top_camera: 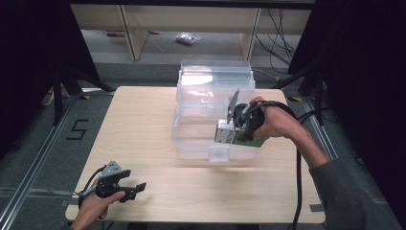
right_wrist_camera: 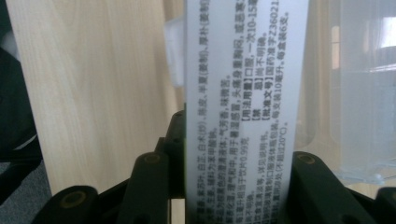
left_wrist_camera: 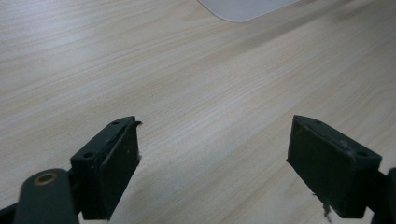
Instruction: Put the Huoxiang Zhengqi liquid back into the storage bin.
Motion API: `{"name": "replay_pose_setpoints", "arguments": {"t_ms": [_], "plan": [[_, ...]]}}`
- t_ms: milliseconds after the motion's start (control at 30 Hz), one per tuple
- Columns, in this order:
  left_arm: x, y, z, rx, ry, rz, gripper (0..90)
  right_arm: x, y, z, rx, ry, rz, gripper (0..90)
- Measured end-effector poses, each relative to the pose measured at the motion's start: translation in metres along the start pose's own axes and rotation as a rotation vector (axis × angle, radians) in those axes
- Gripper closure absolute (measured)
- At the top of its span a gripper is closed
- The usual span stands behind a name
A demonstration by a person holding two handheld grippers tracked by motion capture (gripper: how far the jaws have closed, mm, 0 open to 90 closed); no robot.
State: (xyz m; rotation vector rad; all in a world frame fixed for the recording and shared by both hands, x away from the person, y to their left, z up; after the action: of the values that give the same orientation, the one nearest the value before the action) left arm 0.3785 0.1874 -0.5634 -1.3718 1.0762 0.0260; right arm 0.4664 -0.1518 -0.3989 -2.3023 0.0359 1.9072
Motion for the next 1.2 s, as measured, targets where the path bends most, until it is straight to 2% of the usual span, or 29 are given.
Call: {"name": "replay_pose_setpoints", "arguments": {"t_ms": [100, 133, 167, 200, 233, 267, 300, 367, 433, 467, 500, 533, 567, 600, 700, 767, 833, 933, 967, 1000, 1067, 1133, 1167, 1200], "plan": [[0.000, -0.001, 0.000, -0.005, -0.004, -0.007, 16.0, 0.005, 0.000, -0.010, -0.026, -0.008, -0.002, 65.0], [-0.001, 0.001, 0.002, 0.017, -0.006, 0.003, 16.0, 0.006, 0.000, -0.010, -0.005, -0.016, 0.000, 64.9], [-0.002, 0.002, 0.003, 0.027, -0.005, 0.013, 16.0, 0.007, 0.000, -0.013, -0.022, -0.014, -0.004, 64.9], [-0.001, 0.001, 0.002, 0.023, -0.004, 0.011, 16.0, 0.007, 0.001, -0.014, -0.004, -0.014, 0.006, 64.9], [-0.002, 0.002, 0.003, 0.027, -0.004, 0.015, 16.0, 0.009, 0.000, -0.018, -0.036, -0.014, -0.009, 64.9], [-0.002, 0.002, 0.003, 0.027, -0.004, 0.015, 16.0, 0.010, 0.001, -0.018, -0.009, -0.019, -0.006, 64.9], [0.000, 0.000, 0.001, 0.008, -0.003, -0.001, 16.0, 0.010, 0.003, -0.019, 0.002, -0.023, 0.001, 64.9], [0.000, -0.001, 0.001, 0.001, -0.005, -0.012, 16.0, 0.014, 0.001, -0.026, -0.037, -0.017, -0.023, 64.9], [-0.001, 0.000, 0.001, 0.003, -0.001, -0.001, 16.0, 0.016, 0.004, -0.026, 0.007, -0.031, -0.007, 64.9], [0.000, 0.000, 0.001, 0.002, -0.001, -0.006, 16.0, 0.017, 0.004, -0.030, -0.015, -0.019, -0.010, 64.9], [0.000, 0.000, 0.001, 0.001, -0.002, -0.009, 16.0, 0.019, 0.005, -0.029, -0.005, -0.034, -0.005, 64.9], [0.000, 0.000, 0.001, 0.002, -0.002, -0.008, 16.0, 0.021, 0.005, -0.031, -0.003, -0.026, -0.004, 64.9], [0.000, 0.000, 0.001, 0.001, -0.001, -0.009, 16.0, 0.022, 0.006, -0.033, -0.019, -0.026, 0.008, 64.8], [0.000, 0.000, 0.001, 0.001, -0.001, -0.008, 16.0, 0.025, 0.008, -0.032, 0.000, -0.032, 0.014, 64.9], [0.000, 0.000, 0.001, 0.001, -0.001, -0.008, 16.0, 0.031, 0.007, -0.036, -0.012, -0.036, -0.001, 64.8], [0.000, 0.000, 0.001, 0.002, 0.003, -0.003, 15.9, 0.036, 0.011, -0.036, 0.019, -0.049, 0.025, 64.8], [0.000, 0.000, 0.001, 0.001, -0.001, -0.010, 16.0, 0.042, 0.010, -0.041, -0.015, -0.050, 0.008, 64.8], [0.000, 0.000, 0.001, 0.000, 0.004, -0.003, 16.0, 0.048, 0.014, -0.042, 0.015, -0.057, 0.036, 64.8], [0.000, 0.000, 0.001, 0.000, 0.004, -0.002, 16.0, 0.051, 0.013, -0.045, -0.019, -0.053, 0.023, 64.8], [0.000, 0.000, 0.001, 0.001, 0.003, -0.003, 16.0, 0.052, 0.015, -0.043, 0.015, -0.062, 0.040, 64.8], [0.000, 0.000, 0.001, -0.002, -0.002, -0.008, 16.0, 0.057, 0.014, -0.047, -0.009, -0.063, 0.022, 64.8], [0.000, 0.000, 0.001, 0.000, 0.005, -0.003, 16.0, 0.059, 0.016, -0.047, 0.019, -0.066, 0.038, 64.7], [0.000, 0.000, 0.001, 0.001, 0.005, -0.002, 16.0, 0.061, 0.017, -0.048, 0.016, -0.070, 0.047, 64.7], [0.000, 0.000, 0.000, -0.001, 0.002, -0.007, 16.0, 0.063, 0.015, -0.049, 0.006, -0.067, 0.026, 64.7]]}}
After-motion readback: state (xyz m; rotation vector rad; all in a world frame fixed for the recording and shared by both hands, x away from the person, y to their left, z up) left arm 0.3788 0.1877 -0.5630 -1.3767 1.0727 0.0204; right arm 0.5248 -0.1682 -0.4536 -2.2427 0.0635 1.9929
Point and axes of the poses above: each handheld gripper's, and its own axes: x roughly forward along the jaws, y roughly out of its underside, z roughly to its left, the point moved 10 cm from there along x, roughly forward along the jaws, and after that the axes turned 1 degree about z, right-handed, at the moved point
